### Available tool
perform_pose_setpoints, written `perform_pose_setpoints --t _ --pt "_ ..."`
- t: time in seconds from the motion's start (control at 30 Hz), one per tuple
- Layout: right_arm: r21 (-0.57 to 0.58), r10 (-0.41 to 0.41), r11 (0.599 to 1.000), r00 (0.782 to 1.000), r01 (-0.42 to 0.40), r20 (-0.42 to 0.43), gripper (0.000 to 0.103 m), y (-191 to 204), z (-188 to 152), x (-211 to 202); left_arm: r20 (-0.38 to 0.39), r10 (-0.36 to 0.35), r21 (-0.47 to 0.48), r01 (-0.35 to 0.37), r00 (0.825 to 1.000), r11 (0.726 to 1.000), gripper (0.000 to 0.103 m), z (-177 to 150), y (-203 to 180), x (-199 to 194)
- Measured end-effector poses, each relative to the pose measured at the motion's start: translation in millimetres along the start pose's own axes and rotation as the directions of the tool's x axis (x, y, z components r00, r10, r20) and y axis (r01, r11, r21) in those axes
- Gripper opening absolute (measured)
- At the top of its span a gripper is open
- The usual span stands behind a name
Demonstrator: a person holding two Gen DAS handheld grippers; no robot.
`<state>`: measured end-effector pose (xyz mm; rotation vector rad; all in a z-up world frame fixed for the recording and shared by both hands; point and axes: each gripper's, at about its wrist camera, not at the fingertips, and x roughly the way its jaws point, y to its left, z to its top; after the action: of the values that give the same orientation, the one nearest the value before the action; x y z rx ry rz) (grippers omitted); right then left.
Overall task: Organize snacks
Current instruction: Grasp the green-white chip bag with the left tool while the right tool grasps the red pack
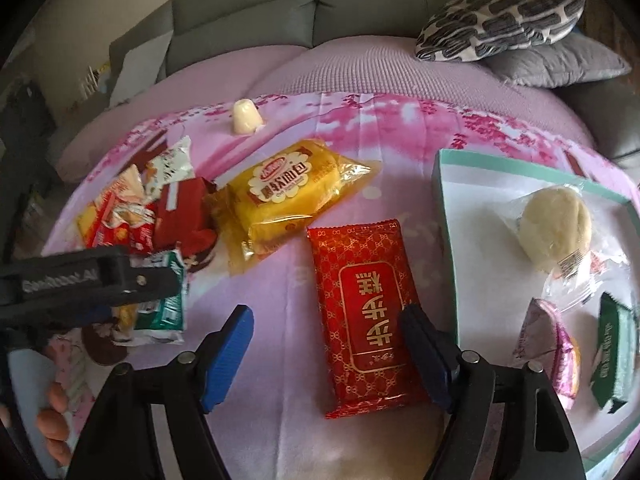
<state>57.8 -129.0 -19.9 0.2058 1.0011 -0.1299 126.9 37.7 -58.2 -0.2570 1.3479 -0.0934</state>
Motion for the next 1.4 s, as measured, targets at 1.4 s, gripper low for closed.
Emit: perform_pose_setpoints --t 1.4 --pt "-0.113 -0.135 0.987 0.978 0.117 -0.158 0.077 9.4 38.9 38.1 -0.018 -0.016 0.053 0.017 1.000 0.998 0.102 -1.5 -2.1 1.6"
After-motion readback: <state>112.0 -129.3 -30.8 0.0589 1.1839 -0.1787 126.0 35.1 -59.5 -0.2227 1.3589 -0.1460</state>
